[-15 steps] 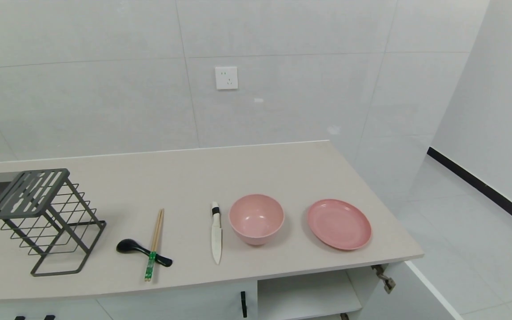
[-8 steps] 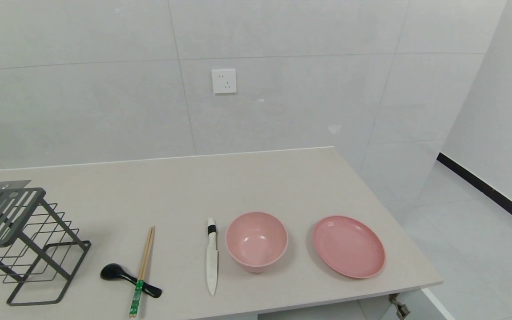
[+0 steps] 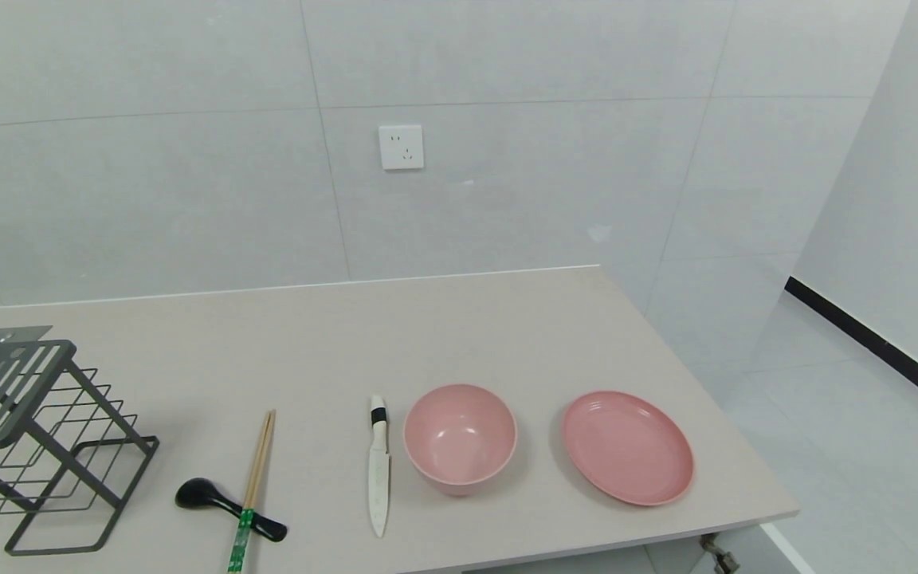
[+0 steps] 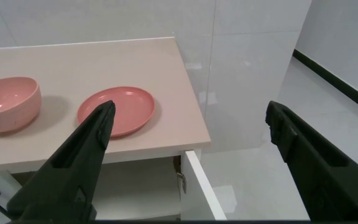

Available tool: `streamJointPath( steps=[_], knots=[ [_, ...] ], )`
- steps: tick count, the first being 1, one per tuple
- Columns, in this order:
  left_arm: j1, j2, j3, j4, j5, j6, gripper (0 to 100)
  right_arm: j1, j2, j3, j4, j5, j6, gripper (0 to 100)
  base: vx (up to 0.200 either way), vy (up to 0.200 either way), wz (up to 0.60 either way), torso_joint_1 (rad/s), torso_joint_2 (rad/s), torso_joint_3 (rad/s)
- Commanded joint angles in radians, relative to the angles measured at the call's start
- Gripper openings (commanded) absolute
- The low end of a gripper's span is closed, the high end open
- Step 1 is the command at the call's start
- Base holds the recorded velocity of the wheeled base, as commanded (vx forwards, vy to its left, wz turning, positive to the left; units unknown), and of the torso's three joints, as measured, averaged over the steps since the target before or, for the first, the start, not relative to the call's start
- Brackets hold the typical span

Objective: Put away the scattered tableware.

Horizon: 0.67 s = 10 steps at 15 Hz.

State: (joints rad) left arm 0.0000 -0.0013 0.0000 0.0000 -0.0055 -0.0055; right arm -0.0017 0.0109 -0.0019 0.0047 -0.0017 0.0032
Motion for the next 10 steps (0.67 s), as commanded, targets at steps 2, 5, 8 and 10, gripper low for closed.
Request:
streamJointPath(
  steps=[2,5,8,10],
  knots=[
    [0.0,0.001,0.0,0.0,-0.001,0.004,100,0.0,0.001,0.0,0.0,0.0,0.0,100,0.0,0.0,0.0,-0.134,0.34,0.188],
    [0.0,0.001,0.0,0.0,-0.002,0.009,100,0.0,0.001,0.0,0.0,0.0,0.0,100,0.0,0.0,0.0,-0.026,0.06,0.042],
    [0.0,0.001,0.0,0.0,-0.005,0.012,100,0.0,0.001,0.0,0.0,0.0,0.0,100,0.0,0.0,0.0,0.0,0.0,0.0],
    [0.0,0.001,0.0,0.0,-0.005,0.012,100,0.0,0.001,0.0,0.0,0.0,0.0,100,0.0,0.0,0.0,0.0,0.0,0.0]
  ],
)
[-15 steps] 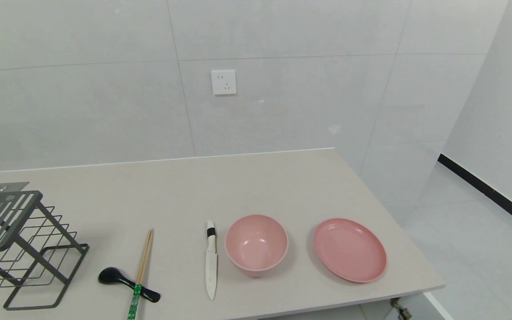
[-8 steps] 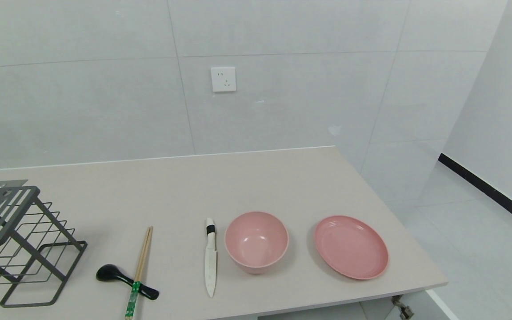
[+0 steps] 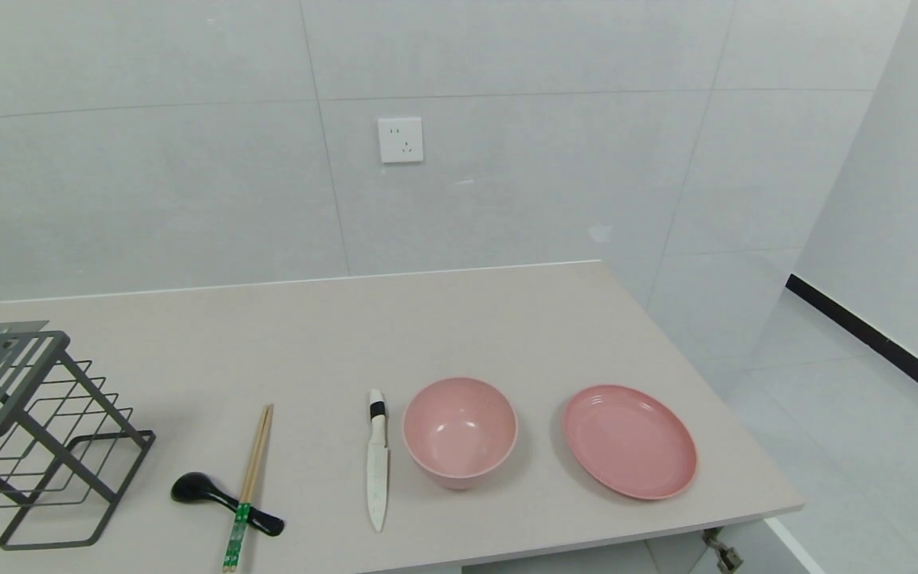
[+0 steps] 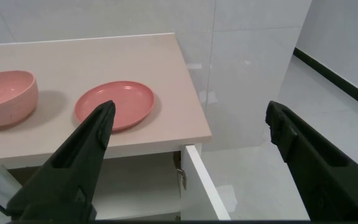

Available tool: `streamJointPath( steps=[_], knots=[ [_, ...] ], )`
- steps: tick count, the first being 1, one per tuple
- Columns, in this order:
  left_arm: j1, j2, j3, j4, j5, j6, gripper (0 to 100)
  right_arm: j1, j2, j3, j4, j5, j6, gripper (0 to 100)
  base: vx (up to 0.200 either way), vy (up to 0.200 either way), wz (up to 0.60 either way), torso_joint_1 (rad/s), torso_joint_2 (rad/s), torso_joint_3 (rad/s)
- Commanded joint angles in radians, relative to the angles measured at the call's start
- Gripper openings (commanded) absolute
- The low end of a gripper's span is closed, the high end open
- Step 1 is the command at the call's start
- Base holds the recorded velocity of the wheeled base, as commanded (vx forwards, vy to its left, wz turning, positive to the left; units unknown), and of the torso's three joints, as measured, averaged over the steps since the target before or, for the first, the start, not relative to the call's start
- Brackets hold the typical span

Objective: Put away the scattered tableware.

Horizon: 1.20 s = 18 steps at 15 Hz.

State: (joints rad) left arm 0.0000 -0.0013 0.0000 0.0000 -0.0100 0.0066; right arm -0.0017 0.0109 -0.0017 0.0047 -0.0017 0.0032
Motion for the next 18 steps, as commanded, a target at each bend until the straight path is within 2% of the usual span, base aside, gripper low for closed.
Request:
streamJointPath(
  steps=[1,3,5,7,11,15,18],
  knots=[
    [0.0,0.001,0.0,0.0,0.001,0.0,100,0.0,0.001,0.0,0.0,0.0,0.0,100,0.0,0.0,0.0,0.0,0.0,0.0],
    [0.0,0.001,0.0,0.0,-0.001,-0.002,100,0.0,0.001,0.0,-0.005,-0.001,0.023,100,0.0,0.0,0.0,0.0,0.0,0.0],
    [0.0,0.001,0.0,0.0,-0.001,-0.002,100,-0.001,0.001,-0.017,-0.158,0.0,0.057,100,0.0,0.0,0.0,0.0,0.0,0.0],
    [0.0,0.001,0.0,0.0,-0.001,-0.002,100,0.008,0.015,-0.066,-0.126,0.025,0.063,100,0.0,0.0,0.0,0.0,0.0,0.0],
    [0.0,0.001,0.0,0.0,-0.001,-0.002,100,0.095,0.238,-0.096,-0.058,0.135,0.063,100,0.0,0.0,0.0,0.0,0.0,0.0],
    [0.0,0.001,0.0,0.0,-0.002,-0.002,100,0.193,0.449,-0.118,-0.063,0.143,0.064,100,0.0,0.0,0.0,0.0,0.0,0.0],
    [0.0,0.001,0.0,0.0,-0.002,-0.002,100,0.197,0.589,-0.179,-0.065,0.144,0.067,100,0.0,0.0,0.0,0.0,0.0,0.0]
  ],
)
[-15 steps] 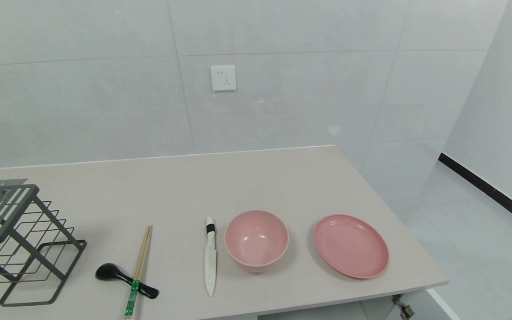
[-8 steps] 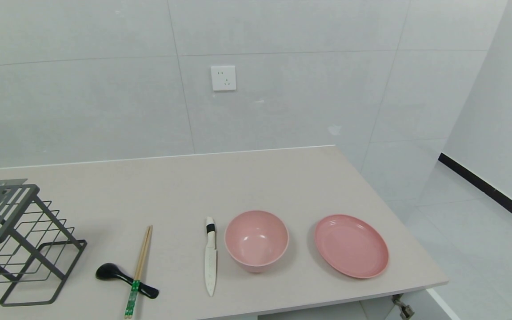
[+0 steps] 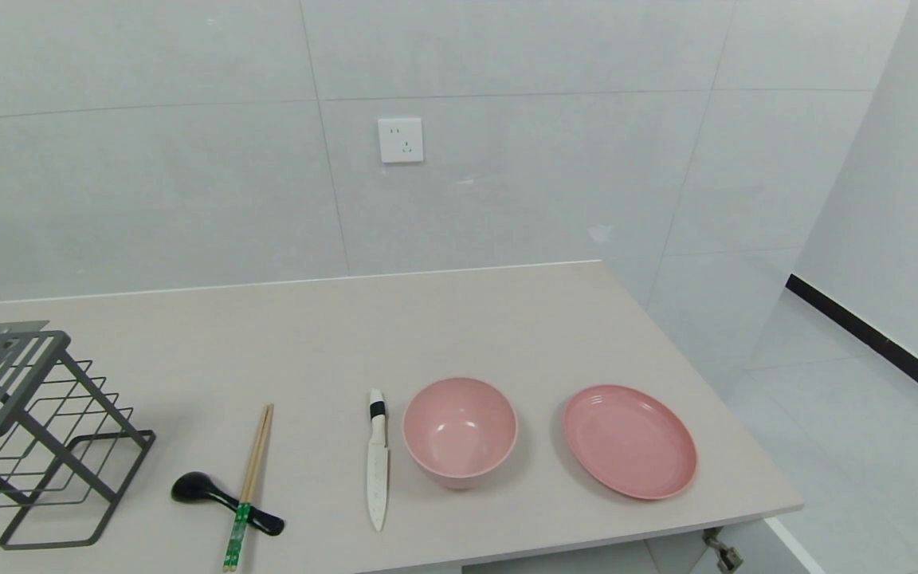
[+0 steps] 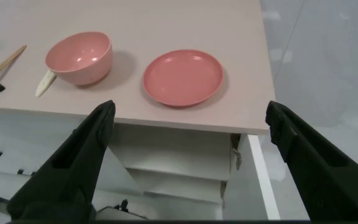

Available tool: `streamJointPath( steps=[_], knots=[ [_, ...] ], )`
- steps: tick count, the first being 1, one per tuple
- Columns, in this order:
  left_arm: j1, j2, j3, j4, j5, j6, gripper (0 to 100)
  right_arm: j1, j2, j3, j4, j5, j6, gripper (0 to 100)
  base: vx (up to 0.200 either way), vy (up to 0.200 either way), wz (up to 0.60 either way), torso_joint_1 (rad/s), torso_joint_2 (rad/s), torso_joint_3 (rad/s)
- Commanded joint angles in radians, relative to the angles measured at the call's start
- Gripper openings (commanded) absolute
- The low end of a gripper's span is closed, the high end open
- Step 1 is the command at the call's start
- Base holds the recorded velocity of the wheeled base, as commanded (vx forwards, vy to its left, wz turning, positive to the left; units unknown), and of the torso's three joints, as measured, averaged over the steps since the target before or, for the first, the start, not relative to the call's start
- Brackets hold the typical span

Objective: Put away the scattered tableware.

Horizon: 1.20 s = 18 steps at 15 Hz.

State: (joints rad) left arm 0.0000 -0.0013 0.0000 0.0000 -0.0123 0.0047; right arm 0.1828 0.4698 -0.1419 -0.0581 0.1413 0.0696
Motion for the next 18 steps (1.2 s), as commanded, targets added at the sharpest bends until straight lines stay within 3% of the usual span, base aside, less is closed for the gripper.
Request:
streamJointPath(
  steps=[1,3,5,9,18],
  knots=[
    [0.0,0.001,0.0,0.0,0.0,0.0,100,0.014,0.176,-0.062,-0.003,0.001,0.001,100,0.0,0.0,0.0,0.0,0.0,0.0],
    [0.0,0.001,0.0,0.0,-0.001,0.0,100,0.012,0.288,-0.108,-0.034,0.001,0.001,100,0.0,0.0,0.0,0.0,0.0,0.0],
    [0.0,0.001,0.0,0.0,-0.001,0.0,100,0.004,0.512,-0.11,-0.221,0.001,0.001,100,0.0,0.0,0.0,0.0,0.0,0.0],
    [0.0,0.001,0.0,0.0,-0.001,0.0,100,-0.012,0.745,-0.117,-0.437,0.008,-0.01,100,0.0,0.0,0.0,0.0,0.0,0.0],
    [0.0,0.001,0.0,0.0,-0.001,-0.002,100,-0.028,0.833,-0.139,-0.482,0.052,-0.01,100,0.0,0.0,0.0,0.0,0.0,0.0]
  ],
)
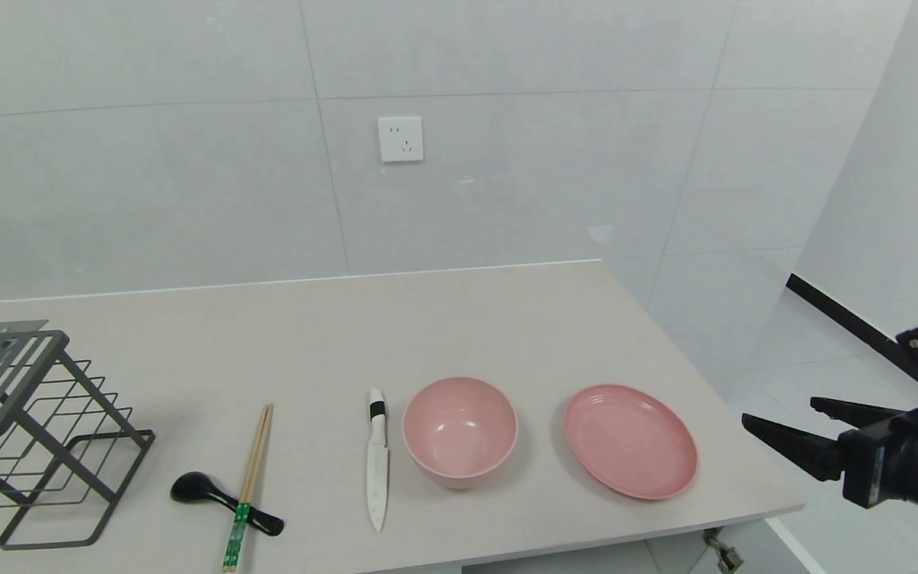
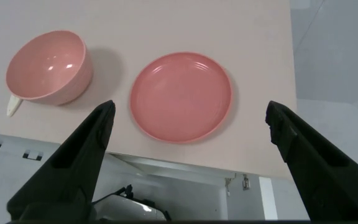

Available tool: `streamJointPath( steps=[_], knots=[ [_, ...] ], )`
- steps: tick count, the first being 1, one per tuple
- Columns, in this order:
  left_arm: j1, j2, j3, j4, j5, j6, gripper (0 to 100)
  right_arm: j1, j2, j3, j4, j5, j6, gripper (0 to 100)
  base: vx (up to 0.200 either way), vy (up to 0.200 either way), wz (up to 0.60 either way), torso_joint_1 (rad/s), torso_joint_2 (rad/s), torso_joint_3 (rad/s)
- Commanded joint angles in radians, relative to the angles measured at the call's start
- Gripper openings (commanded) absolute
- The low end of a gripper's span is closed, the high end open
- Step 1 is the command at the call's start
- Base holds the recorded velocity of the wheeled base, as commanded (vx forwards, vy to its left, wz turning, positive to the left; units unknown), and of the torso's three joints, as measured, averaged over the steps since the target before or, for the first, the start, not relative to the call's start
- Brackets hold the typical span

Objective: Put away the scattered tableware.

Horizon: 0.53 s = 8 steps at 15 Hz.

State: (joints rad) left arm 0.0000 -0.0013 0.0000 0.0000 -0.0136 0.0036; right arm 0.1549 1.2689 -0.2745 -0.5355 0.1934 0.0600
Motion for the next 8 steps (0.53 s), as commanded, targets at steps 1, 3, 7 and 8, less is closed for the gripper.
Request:
streamJointPath(
  steps=[1,3,7,8],
  knots=[
    [0.0,0.001,0.0,0.0,0.0,-0.001,100,0.0,0.052,-0.008,-0.015,0.001,0.0,100,0.0,0.0,0.0,0.0,0.0,0.0],
    [0.0,0.001,0.0,0.0,0.001,-0.002,100,0.002,0.122,-0.002,-0.057,0.029,-0.011,100,0.0,0.0,0.0,0.0,0.0,0.0],
    [0.0,0.001,0.0,0.0,0.001,-0.002,100,0.003,0.216,-0.014,-0.126,0.043,-0.057,100,0.0,0.0,0.0,0.0,0.0,0.0],
    [0.0,0.001,0.0,0.0,0.001,-0.002,100,0.005,0.25,-0.028,-0.149,0.044,-0.057,100,0.0,0.0,0.0,0.0,0.0,0.0]
  ],
)
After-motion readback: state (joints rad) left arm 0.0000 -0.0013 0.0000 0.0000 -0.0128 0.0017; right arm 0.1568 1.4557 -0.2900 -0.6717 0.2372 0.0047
